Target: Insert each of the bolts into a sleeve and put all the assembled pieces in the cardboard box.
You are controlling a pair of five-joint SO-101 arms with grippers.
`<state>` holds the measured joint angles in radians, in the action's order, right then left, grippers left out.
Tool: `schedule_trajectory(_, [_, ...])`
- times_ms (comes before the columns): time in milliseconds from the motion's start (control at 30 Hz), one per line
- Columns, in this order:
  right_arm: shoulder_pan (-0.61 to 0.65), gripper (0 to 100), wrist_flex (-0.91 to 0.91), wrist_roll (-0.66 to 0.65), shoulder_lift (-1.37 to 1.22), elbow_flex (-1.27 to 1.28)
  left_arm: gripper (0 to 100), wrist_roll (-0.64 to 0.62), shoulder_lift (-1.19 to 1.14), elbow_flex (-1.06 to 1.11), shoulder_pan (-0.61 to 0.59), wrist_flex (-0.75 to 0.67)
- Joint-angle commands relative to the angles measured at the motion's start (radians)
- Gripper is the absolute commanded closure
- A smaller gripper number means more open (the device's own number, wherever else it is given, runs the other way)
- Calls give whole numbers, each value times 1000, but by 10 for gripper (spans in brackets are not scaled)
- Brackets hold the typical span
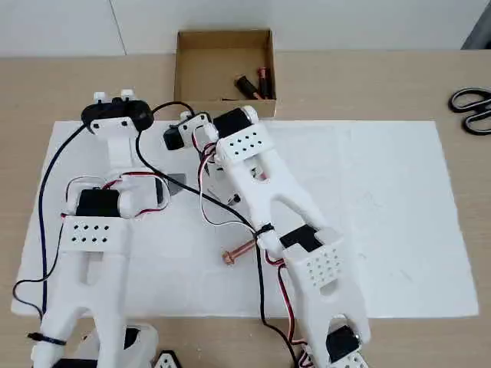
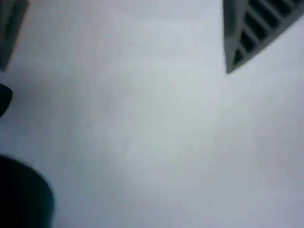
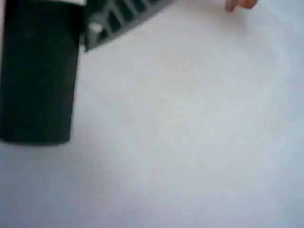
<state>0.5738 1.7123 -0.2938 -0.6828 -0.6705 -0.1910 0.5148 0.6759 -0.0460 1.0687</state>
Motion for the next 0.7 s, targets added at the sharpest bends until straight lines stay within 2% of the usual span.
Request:
schedule_trajectory(0, [22, 839, 4, -32, 8, 8, 723, -3, 26, -4, 5, -21])
schedule_trajectory(200, [27, 793, 4, -40, 5, 8, 723, -3, 29, -4, 5, -20])
schedule_trajectory(667, [21, 794, -41, -81, -117, 2, 723, -3, 28, -2, 5, -18])
